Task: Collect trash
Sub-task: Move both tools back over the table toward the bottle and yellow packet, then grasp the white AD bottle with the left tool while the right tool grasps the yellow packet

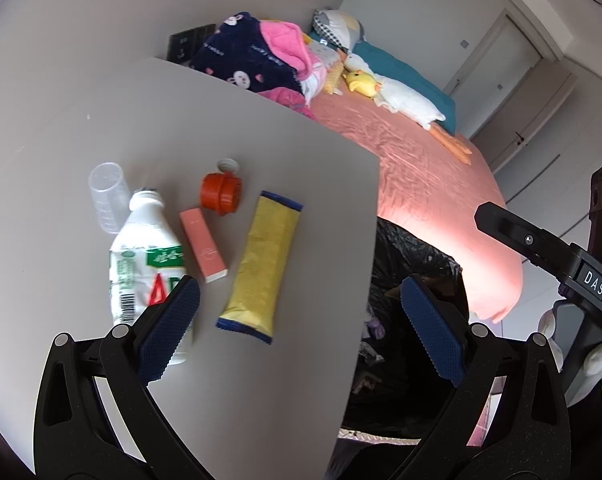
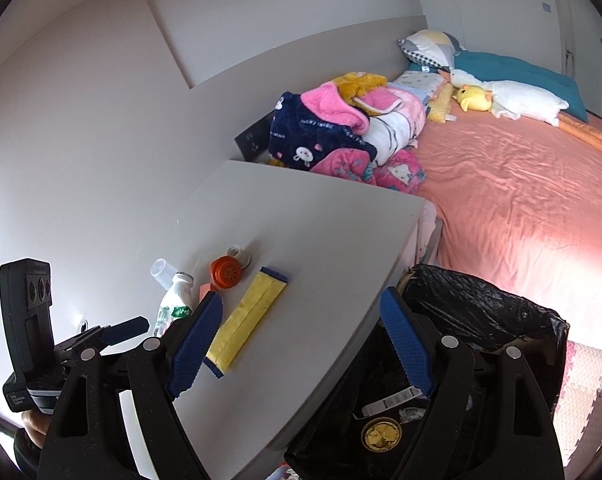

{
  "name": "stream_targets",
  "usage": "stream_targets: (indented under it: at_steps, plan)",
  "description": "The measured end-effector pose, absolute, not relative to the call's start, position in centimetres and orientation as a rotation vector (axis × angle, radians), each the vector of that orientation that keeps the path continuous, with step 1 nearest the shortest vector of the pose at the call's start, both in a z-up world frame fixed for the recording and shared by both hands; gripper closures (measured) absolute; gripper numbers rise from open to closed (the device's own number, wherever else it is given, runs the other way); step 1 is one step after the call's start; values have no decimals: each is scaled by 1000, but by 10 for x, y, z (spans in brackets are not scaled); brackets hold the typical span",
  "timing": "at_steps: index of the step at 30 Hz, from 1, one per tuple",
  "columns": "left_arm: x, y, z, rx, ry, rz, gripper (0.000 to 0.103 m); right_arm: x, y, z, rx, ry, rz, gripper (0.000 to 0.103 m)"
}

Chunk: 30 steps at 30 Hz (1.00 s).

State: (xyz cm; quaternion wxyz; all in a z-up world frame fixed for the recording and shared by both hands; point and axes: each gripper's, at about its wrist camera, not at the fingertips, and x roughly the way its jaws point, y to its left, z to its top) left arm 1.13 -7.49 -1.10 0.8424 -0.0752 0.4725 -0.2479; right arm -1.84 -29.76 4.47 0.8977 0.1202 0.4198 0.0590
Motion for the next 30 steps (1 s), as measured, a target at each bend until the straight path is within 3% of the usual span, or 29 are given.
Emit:
stream_targets:
  at_steps: [20,30]
  plan:
    - [30,-19,-47,-163,1055,-366,6,19,-234,-3,162,1022,148,22]
    - [45,-9,-66,-153,1102,-345,6,52,-210,-47,156,1157,132,34]
